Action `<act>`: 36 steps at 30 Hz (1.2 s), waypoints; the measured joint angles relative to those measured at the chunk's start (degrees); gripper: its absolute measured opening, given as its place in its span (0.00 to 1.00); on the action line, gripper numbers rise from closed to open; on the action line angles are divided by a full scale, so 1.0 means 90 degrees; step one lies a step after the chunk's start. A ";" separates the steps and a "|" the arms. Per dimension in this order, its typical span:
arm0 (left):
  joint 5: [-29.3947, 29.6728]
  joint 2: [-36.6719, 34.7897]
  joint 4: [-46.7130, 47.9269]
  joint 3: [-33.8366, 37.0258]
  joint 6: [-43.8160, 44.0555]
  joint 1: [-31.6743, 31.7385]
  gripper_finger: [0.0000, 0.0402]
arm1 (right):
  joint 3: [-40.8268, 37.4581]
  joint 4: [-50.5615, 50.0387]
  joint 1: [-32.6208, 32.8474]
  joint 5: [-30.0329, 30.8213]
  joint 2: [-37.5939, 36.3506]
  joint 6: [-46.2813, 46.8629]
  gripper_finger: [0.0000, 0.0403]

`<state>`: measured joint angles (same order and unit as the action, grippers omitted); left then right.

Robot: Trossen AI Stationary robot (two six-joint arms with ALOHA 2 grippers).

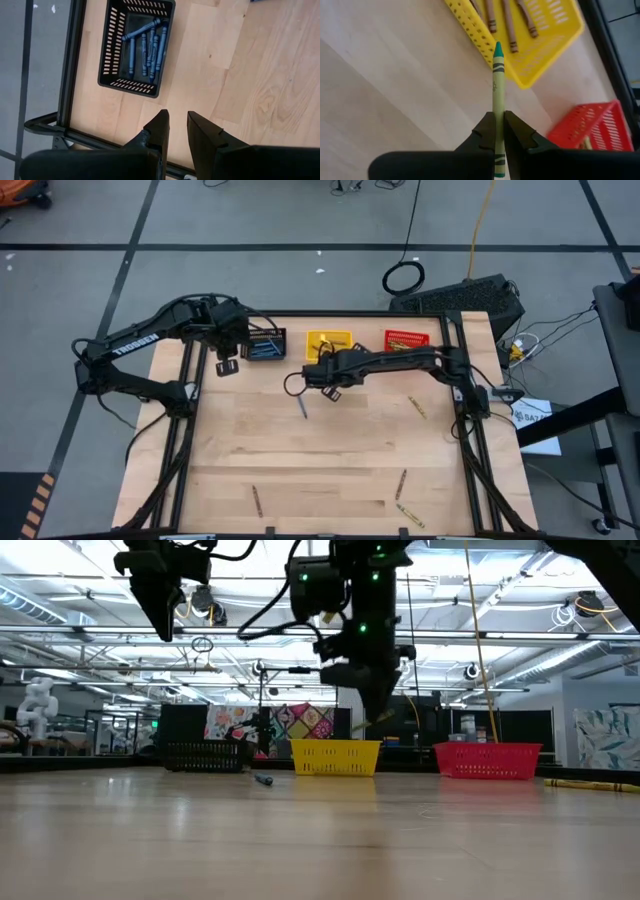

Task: Sort crayons
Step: Put the green crayon into the red bin

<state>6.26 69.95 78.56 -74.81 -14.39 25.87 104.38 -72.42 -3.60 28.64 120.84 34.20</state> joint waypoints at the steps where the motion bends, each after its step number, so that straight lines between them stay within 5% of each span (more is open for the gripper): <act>1: 0.0000 0.0000 0.0000 0.0000 0.0000 0.0000 0.16 | 0.0000 -0.0066 0.0002 0.0000 -0.0063 0.0020 0.00; 23: 0.0000 0.0000 0.0065 0.0000 0.0049 0.0000 0.16 | -0.0099 -0.1927 -0.0341 0.0500 -0.0831 0.0645 0.00; 36: 0.0000 0.0000 0.0163 0.0000 0.0051 0.0000 0.16 | -0.3085 0.0042 -0.1077 0.0091 -0.3047 0.0598 0.00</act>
<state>6.26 69.95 80.03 -74.81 -13.93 25.87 76.61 -72.04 -13.29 29.46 93.41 39.59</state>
